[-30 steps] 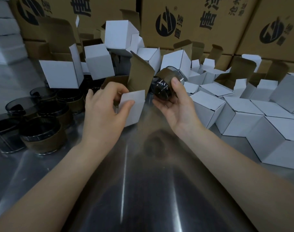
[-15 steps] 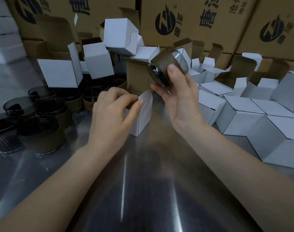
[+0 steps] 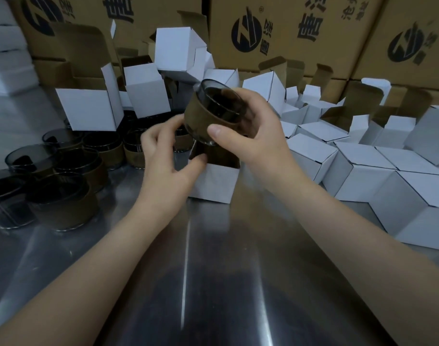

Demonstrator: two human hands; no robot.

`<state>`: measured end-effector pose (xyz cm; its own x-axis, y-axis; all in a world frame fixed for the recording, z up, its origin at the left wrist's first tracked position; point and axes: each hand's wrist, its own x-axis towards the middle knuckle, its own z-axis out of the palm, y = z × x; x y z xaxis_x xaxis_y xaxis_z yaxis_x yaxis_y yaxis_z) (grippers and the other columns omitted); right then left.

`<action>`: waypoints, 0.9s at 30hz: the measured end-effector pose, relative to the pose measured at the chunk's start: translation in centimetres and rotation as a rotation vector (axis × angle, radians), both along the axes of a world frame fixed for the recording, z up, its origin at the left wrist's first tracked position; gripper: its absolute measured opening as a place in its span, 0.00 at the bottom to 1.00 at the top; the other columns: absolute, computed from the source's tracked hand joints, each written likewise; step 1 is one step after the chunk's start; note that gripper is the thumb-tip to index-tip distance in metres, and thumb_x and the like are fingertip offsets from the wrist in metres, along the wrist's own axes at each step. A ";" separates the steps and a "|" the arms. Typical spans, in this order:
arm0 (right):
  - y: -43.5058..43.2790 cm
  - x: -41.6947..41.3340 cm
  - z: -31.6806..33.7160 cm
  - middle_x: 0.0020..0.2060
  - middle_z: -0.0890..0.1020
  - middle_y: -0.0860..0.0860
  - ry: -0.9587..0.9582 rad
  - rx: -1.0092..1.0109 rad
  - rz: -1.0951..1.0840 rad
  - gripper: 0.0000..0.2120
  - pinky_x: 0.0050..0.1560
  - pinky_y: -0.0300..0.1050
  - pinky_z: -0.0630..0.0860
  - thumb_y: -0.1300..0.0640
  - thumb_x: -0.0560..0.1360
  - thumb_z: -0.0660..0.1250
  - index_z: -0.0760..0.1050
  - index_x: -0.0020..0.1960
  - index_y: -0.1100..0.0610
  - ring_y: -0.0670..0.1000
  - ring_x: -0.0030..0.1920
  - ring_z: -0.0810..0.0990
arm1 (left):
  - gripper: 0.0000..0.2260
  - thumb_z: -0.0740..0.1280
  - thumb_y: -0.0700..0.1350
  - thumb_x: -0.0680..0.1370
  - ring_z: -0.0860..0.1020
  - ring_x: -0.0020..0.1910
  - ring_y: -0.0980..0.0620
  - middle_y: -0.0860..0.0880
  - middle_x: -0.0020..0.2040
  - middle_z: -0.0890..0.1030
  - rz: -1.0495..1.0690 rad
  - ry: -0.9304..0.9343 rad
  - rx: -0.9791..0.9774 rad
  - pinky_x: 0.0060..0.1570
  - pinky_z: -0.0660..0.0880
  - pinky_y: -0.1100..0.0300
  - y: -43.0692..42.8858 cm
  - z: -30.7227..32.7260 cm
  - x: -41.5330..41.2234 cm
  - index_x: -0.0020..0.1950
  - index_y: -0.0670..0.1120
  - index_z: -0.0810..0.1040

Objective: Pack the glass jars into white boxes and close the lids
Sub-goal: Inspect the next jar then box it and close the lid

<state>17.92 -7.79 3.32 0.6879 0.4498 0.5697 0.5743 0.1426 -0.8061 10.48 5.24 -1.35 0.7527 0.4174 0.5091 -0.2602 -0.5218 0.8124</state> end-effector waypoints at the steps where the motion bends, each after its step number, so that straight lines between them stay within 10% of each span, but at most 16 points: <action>1: -0.1 0.2 0.2 0.54 0.79 0.46 0.003 -0.031 0.016 0.26 0.61 0.44 0.78 0.57 0.68 0.72 0.71 0.65 0.58 0.45 0.58 0.79 | 0.25 0.67 0.42 0.78 0.64 0.70 0.56 0.53 0.70 0.61 -0.082 0.049 -0.038 0.73 0.63 0.54 0.3 -0.2 0.0 0.73 0.57 0.65; 7: -0.5 1.4 1.8 0.58 0.77 0.45 -0.083 -0.303 0.083 0.29 0.62 0.46 0.77 0.55 0.68 0.71 0.67 0.67 0.49 0.45 0.60 0.78 | 0.21 0.60 0.40 0.79 0.70 0.70 0.55 0.58 0.58 0.76 -0.319 0.130 -0.307 0.68 0.69 0.58 1.4 0.4 1.9 0.70 0.57 0.68; 13: -1.0 1.7 4.2 0.51 0.77 0.40 -0.157 -0.555 0.085 0.25 0.48 0.39 0.80 0.49 0.65 0.72 0.67 0.59 0.45 0.40 0.48 0.81 | 0.22 0.65 0.51 0.66 0.67 0.68 0.57 0.52 0.68 0.69 -0.394 0.167 -0.195 0.71 0.63 0.50 1.5 -0.5 0.6 0.53 0.76 0.71; 19: -1.6 1.5 5.1 0.55 0.78 0.48 -0.171 -0.714 0.054 0.29 0.54 0.56 0.80 0.48 0.63 0.74 0.67 0.61 0.48 0.50 0.54 0.80 | 0.25 0.69 0.48 0.71 0.72 0.62 0.61 0.59 0.62 0.72 -0.407 0.105 -0.147 0.63 0.70 0.59 1.7 -0.7 0.6 0.62 0.68 0.65; 27: -2.2 1.3 5.8 0.51 0.76 0.42 -0.290 -0.890 -0.078 0.29 0.51 0.43 0.79 0.50 0.67 0.76 0.69 0.65 0.49 0.44 0.52 0.77 | 0.35 0.74 0.61 0.63 0.77 0.59 0.58 0.51 0.63 0.74 -0.351 0.131 -0.071 0.56 0.76 0.62 2.4 -1.0 0.9 0.67 0.61 0.65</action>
